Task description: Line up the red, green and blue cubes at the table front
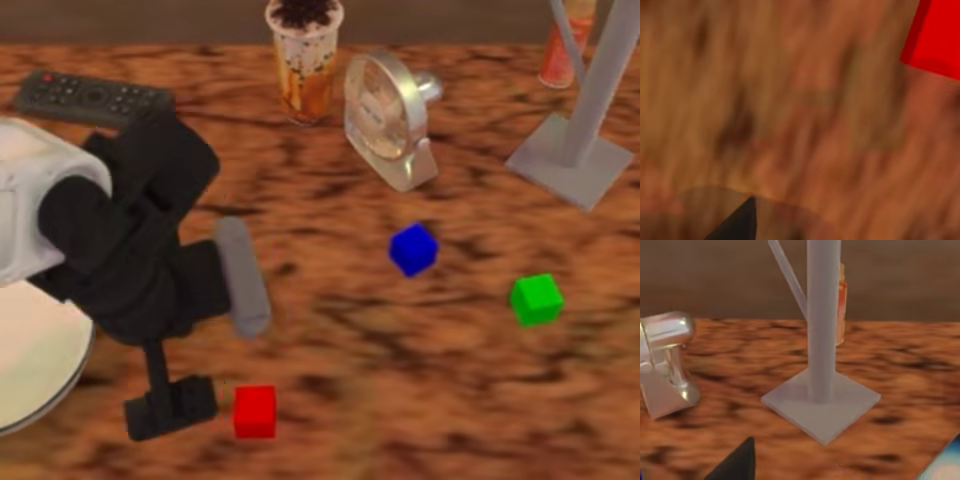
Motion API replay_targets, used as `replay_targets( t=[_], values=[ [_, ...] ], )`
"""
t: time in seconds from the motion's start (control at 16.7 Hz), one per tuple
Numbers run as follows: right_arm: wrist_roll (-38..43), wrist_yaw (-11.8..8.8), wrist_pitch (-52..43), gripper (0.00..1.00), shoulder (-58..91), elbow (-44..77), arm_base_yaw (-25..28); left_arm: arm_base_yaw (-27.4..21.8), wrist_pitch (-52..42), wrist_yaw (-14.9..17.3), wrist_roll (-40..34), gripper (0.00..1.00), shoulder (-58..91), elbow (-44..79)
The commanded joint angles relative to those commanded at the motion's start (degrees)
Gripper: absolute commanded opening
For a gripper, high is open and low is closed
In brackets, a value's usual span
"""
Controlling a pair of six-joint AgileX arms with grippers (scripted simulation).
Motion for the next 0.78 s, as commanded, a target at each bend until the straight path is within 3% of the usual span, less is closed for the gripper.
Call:
replay_targets(
  t=[0.78],
  values=[
    [3.71, 0.13, -38.02, 1.0, 73.31, 49.72, 11.67, 27.95, 36.06, -0.5, -30.51, 1.0, -65.22, -45.86]
  ],
)
